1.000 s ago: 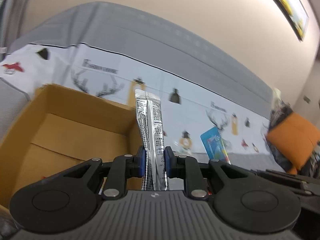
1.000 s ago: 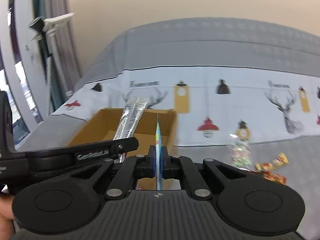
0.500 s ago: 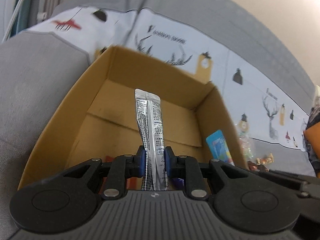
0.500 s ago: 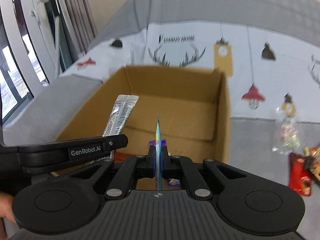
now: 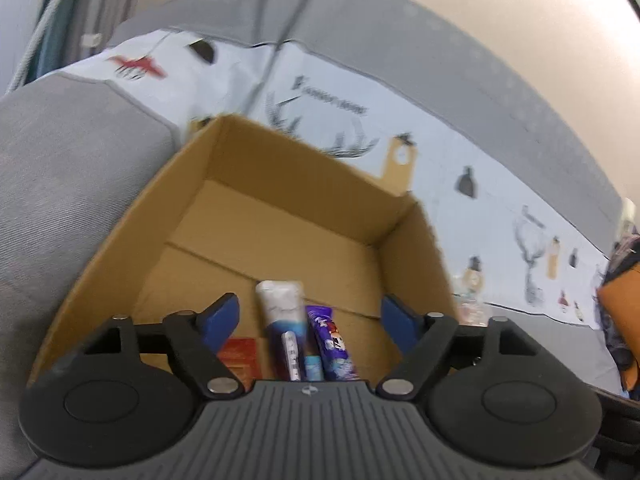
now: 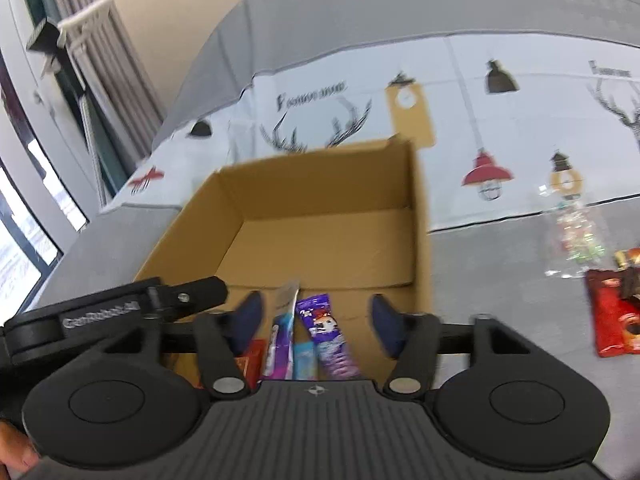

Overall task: Organize snacks
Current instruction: 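Carry both items over the box and release them inside, then grasp the red coffee pouch with the left tool while the right tool grasps the dark biscuit bar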

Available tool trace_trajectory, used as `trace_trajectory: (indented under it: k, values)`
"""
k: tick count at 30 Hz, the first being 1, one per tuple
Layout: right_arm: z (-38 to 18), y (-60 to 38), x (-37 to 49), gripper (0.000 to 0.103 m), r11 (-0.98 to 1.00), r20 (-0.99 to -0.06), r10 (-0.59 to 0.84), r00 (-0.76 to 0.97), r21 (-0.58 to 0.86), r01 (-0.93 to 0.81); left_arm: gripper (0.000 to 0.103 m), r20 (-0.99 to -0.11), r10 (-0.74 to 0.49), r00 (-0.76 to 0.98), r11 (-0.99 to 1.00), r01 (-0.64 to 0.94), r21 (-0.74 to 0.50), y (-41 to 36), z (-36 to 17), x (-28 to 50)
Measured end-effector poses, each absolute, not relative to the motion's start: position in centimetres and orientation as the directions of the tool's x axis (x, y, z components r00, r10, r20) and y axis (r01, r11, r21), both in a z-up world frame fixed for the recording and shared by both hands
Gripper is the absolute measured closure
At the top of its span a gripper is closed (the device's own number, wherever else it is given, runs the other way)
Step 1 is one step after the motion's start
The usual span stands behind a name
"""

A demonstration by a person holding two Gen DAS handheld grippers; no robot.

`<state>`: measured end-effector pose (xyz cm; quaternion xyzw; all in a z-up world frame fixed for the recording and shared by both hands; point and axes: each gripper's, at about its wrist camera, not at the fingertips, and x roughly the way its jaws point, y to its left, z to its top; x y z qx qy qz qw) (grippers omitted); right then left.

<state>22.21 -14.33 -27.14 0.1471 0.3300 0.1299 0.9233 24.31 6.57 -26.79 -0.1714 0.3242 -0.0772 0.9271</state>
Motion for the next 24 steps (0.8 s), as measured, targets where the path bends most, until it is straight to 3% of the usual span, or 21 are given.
trace_trajectory:
  k: [2, 9, 13, 20, 24]
  values:
    - [-26.9, -16.2, 21.4, 0.026, 0.921, -0.554, 0.331, 0.764, 0.364, -0.135, 0.018, -0.556, -0.272, 0.785, 0.933, 0.073, -0.353, 4.7, -26.3, 23.7]
    - [-26.6, -23.6, 17.2, 0.025, 0.93, -0.501, 0.275, 0.821, 0.356, -0.094, 0.018, -0.509, -0.342, 0.79, 0.931, 0.21, -0.3, -3.8, -25.7, 21.6]
    - [-26.9, -28.3, 14.3, 0.024, 0.96, -0.448, 0.182, 0.875, 0.272, -0.061, 0.018, -0.508, -0.372, 0.777, 0.928, 0.294, -0.23, -9.6, -26.3, 20.6]
    - [-29.8, -37.2, 13.5, 0.025, 0.964, -0.486, 0.107, 0.867, 0.266, 0.03, 0.018, -0.599, -0.473, 0.646, 0.875, 0.426, -0.231, -18.8, -29.5, 23.6]
    - [-31.5, -40.4, 14.8, 0.026, 0.994, -0.496, -0.013, 0.868, 0.091, 0.067, 0.018, -0.691, -0.506, 0.516, 0.842, 0.47, -0.266, -23.3, -32.7, 26.7]
